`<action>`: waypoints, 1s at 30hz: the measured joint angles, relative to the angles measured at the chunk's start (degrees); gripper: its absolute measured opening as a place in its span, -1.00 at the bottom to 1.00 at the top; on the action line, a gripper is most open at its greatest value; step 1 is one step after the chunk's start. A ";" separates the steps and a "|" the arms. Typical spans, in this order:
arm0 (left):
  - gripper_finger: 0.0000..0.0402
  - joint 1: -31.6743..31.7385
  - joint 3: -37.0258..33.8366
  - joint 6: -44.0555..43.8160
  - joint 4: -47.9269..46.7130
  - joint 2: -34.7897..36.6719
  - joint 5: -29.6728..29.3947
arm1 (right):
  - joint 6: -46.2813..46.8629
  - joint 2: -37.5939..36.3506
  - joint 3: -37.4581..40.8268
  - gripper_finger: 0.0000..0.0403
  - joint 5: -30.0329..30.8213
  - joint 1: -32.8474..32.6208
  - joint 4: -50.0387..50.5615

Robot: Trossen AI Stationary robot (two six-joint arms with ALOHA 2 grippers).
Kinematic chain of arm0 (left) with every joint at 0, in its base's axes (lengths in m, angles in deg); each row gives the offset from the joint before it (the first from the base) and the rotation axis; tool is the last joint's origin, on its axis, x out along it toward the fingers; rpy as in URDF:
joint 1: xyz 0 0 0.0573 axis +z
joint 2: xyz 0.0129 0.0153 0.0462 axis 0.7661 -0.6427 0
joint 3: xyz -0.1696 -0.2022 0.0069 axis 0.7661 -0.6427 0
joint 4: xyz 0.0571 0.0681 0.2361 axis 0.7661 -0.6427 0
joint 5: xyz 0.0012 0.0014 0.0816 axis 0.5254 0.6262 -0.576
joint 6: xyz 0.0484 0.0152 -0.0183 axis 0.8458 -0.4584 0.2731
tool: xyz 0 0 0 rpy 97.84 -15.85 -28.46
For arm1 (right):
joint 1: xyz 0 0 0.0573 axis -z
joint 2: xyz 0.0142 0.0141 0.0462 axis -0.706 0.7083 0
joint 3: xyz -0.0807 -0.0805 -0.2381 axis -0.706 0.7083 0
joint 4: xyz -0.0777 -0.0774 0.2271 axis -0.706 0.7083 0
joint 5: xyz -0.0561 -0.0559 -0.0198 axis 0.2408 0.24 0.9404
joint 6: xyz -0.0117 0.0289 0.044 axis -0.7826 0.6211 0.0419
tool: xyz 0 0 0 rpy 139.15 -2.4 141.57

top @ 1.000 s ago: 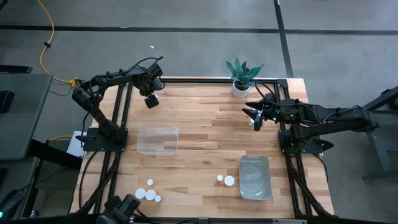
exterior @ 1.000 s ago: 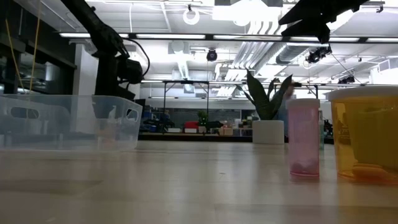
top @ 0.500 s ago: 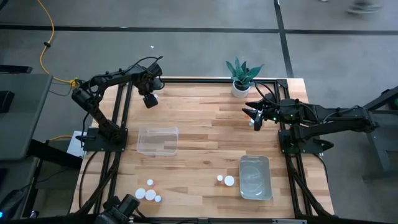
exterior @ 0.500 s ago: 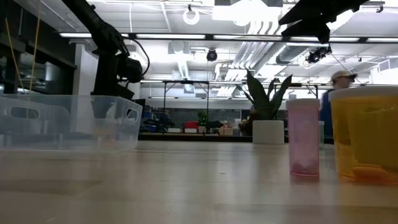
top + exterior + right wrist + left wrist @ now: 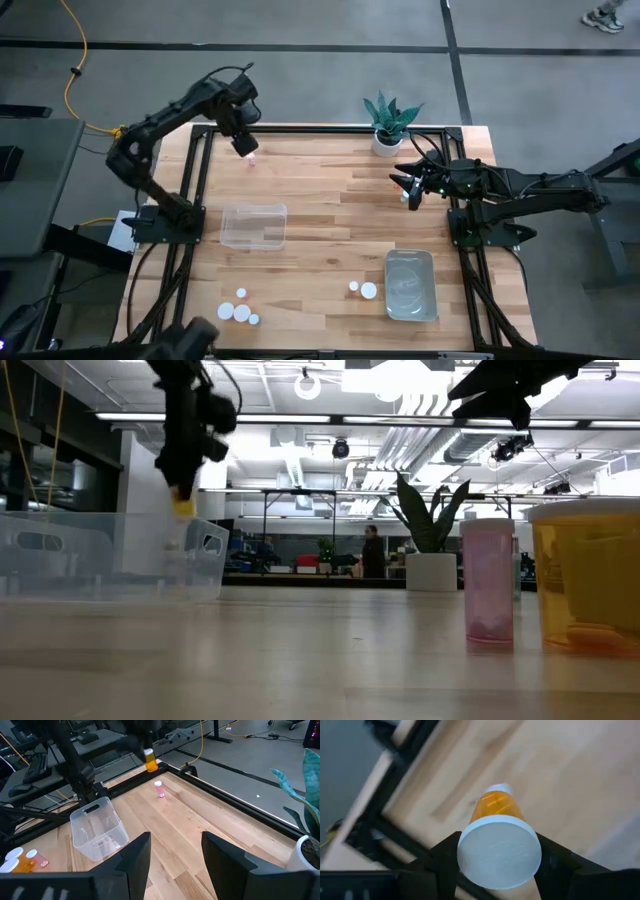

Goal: Pick and place medicine bottles into bin by pill shape (circle, oval)
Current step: Put the large orange pill bottle into the transparent bin

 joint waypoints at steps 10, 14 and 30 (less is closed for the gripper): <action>-0.05 -29.38 -0.59 -12.20 -4.24 12.46 2.73 | -0.31 0.00 0.00 -0.16 0.00 0.00 0.02; -0.04 -43.18 -2.76 -16.25 -3.53 13.42 2.56 | -0.39 0.00 0.00 -0.16 0.00 0.00 0.09; -0.03 -51.25 -13.44 -13.19 12.19 -1.59 -1.00 | -0.55 0.04 0.00 -0.16 0.00 0.00 0.47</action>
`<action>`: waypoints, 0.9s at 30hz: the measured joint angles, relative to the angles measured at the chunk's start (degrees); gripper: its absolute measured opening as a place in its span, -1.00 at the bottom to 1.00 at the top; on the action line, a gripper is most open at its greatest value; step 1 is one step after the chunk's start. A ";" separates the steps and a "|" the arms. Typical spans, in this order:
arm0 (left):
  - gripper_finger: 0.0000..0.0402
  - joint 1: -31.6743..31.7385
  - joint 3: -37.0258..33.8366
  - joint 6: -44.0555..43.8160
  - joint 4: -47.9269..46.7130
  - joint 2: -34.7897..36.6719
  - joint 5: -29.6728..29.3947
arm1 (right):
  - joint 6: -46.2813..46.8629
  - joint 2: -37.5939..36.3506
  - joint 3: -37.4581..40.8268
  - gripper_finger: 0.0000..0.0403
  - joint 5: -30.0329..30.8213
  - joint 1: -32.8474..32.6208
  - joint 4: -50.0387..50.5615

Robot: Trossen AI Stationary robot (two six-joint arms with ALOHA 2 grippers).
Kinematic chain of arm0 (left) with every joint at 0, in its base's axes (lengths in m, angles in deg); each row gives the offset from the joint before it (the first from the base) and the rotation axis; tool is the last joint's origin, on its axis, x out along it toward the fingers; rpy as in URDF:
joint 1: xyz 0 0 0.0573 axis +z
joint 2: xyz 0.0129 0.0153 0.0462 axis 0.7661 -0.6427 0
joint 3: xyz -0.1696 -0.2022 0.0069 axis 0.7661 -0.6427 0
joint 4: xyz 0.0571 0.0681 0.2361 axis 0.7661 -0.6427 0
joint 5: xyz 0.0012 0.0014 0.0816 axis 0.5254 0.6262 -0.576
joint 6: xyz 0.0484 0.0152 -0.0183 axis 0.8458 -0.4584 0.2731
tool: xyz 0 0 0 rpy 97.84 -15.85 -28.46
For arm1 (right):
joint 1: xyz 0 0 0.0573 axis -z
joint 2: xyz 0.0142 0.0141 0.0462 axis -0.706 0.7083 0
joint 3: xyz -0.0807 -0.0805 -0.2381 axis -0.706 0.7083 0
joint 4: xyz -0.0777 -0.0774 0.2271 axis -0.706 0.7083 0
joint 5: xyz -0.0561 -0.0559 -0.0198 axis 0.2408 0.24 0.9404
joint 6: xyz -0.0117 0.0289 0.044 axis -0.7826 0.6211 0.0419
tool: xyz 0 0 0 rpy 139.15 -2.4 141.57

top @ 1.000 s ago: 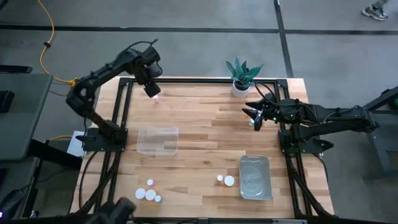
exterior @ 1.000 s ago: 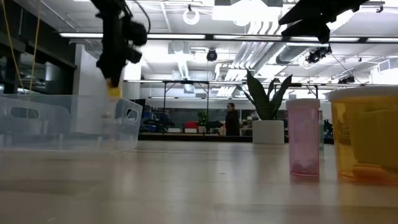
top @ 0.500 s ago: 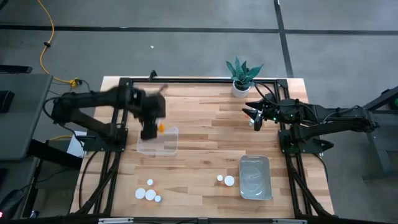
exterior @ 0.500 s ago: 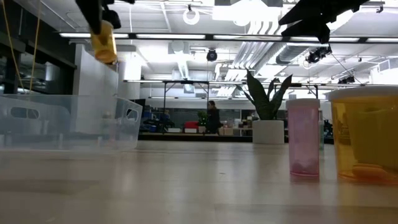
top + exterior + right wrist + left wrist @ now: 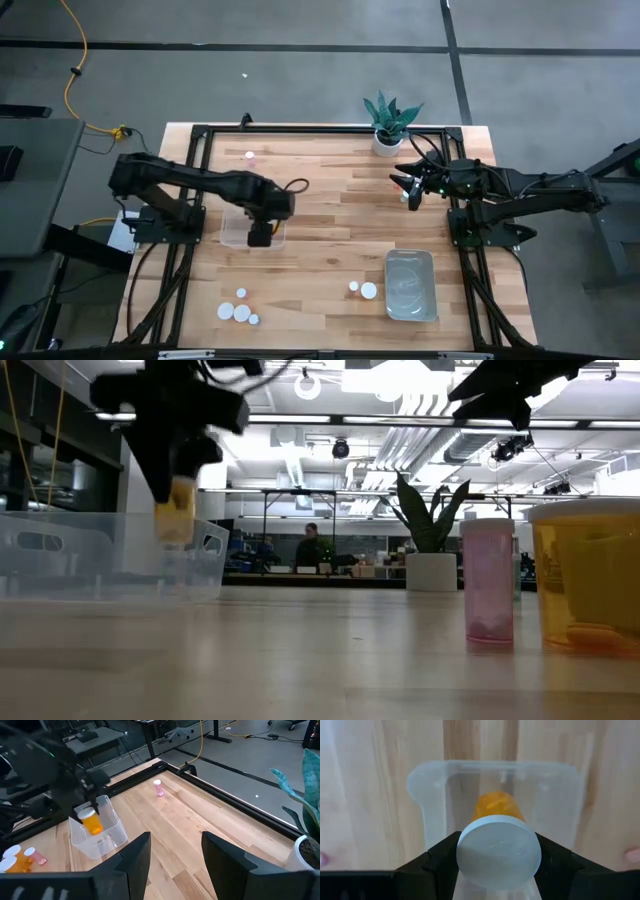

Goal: Pick and place medicine bottles into bin by pill shape (circle, oval)
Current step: Put the large orange pill bottle into the transparent bin

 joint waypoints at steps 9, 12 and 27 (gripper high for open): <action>-0.03 3.91 -0.01 4.02 1.11 -7.19 0.09 | 0.07 -0.02 0.00 -0.16 0.00 0.00 0.30; -0.02 4.44 0.00 4.03 2.52 -7.79 0.24 | 0.07 -0.02 0.00 -0.16 0.00 0.00 0.29; 0.05 4.54 0.00 3.97 3.61 -7.90 0.26 | -1.42 -0.02 0.00 -0.16 0.00 0.00 0.30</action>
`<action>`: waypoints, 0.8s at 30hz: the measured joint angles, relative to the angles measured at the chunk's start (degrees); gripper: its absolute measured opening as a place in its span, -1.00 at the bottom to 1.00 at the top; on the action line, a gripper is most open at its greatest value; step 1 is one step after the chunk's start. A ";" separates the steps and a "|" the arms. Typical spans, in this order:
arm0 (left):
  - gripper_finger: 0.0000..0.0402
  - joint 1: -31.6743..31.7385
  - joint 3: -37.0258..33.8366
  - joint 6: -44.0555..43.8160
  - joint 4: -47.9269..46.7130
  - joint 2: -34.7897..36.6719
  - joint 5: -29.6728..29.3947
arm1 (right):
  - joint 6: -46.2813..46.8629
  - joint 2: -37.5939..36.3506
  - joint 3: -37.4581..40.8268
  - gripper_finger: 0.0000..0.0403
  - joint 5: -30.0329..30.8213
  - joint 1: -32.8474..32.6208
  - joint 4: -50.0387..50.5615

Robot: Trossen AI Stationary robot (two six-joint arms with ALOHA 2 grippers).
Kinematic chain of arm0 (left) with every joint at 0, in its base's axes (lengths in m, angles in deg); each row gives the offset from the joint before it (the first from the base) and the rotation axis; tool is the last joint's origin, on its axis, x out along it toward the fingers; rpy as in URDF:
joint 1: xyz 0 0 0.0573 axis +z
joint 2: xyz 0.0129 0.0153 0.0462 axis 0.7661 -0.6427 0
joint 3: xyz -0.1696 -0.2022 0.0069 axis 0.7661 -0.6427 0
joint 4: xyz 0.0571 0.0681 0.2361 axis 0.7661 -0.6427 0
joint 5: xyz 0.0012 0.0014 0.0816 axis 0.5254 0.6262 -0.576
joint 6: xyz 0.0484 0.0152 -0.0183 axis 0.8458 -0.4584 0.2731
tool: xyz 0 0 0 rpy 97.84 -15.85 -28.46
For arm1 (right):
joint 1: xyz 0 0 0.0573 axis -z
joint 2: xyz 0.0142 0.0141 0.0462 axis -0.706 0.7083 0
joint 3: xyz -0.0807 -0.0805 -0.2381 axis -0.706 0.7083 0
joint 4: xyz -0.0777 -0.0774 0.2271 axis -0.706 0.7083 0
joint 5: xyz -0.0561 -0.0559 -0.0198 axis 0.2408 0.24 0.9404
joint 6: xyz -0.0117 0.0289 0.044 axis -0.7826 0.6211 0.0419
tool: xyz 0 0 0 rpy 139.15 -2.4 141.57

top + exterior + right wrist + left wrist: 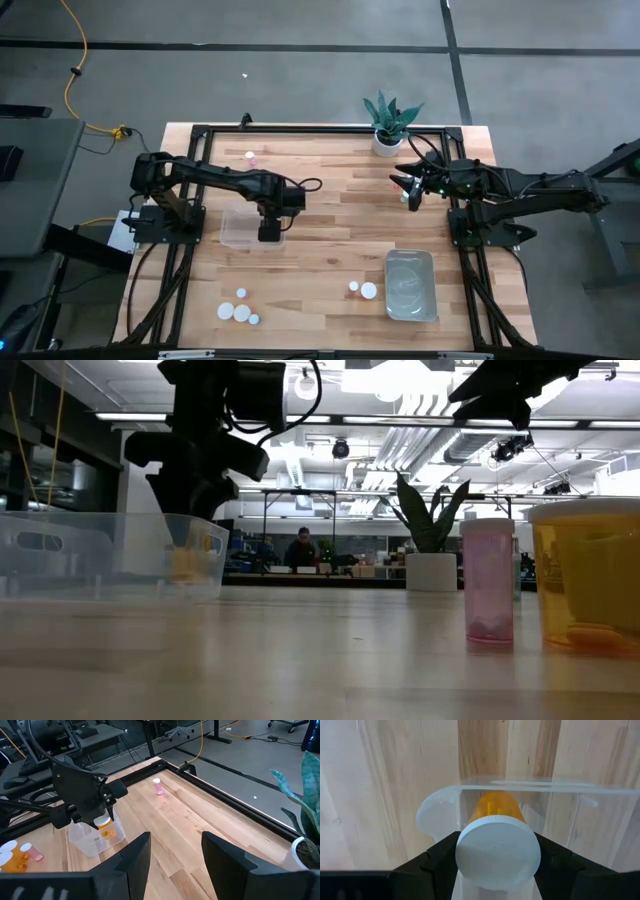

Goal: Pick and place medicine bottles into bin by pill shape (circle, oval)
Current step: Put the large orange pill bottle into the transparent bin

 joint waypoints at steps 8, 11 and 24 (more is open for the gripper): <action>0.37 0.00 0.00 -0.97 0.01 0.00 0.02 | -0.02 0.00 0.00 -0.16 0.01 0.01 0.00; 0.47 0.00 0.28 -1.02 -0.83 0.00 0.16 | -0.02 0.00 0.00 -0.16 0.02 0.00 0.00; 0.54 4.81 7.34 -11.33 8.51 21.06 3.42 | -0.02 0.00 0.00 -0.16 0.00 0.02 -1.07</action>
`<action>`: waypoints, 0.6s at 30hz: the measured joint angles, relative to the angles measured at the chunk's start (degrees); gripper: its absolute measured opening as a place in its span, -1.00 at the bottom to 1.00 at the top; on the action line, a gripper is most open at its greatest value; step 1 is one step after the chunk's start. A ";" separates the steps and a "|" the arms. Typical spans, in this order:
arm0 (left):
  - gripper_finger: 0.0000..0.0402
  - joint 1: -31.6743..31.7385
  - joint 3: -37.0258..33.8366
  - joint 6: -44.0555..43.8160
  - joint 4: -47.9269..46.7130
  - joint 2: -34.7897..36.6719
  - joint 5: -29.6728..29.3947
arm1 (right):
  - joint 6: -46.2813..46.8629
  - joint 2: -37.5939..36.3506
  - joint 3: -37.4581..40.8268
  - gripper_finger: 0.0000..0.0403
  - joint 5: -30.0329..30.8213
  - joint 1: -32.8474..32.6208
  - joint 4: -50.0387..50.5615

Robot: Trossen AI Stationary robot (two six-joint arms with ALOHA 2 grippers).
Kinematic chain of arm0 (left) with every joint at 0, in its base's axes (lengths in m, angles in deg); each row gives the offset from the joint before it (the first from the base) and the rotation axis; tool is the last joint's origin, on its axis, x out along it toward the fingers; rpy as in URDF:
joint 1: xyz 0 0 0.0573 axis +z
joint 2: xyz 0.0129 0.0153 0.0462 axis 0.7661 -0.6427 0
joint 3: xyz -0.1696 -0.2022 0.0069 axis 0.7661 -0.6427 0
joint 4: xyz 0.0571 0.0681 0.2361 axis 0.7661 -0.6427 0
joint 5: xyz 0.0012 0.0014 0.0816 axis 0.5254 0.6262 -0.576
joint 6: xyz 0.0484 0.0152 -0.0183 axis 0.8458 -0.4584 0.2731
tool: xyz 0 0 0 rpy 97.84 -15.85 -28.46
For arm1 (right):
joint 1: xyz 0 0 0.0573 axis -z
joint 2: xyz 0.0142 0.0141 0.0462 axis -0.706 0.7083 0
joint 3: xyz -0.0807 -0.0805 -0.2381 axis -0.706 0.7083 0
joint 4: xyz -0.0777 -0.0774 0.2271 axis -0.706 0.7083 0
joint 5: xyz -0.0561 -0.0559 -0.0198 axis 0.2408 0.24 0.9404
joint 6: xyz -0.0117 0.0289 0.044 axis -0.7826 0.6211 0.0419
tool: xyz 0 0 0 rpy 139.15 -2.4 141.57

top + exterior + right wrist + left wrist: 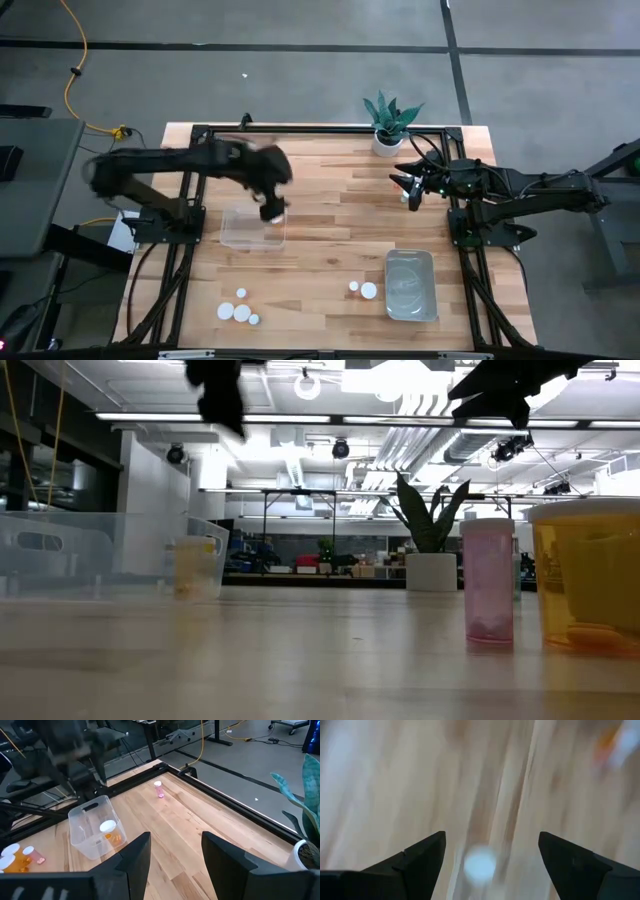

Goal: Pick and place medicine bottles into bin by pill shape (circle, oval)
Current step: Put the large orange pill bottle into the transparent bin

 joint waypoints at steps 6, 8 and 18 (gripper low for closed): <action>0.54 0.96 -14.39 -5.85 34.19 19.04 -0.80 | 0.00 0.00 0.00 -0.16 0.02 -0.01 -1.31; 0.54 0.91 -21.23 -7.56 42.77 24.15 -1.59 | 0.00 -0.01 0.00 -0.16 0.01 -0.01 -1.67; 0.54 0.39 -39.62 -7.50 53.49 38.50 -5.17 | 0.00 -0.01 0.00 -0.16 0.00 0.00 -1.78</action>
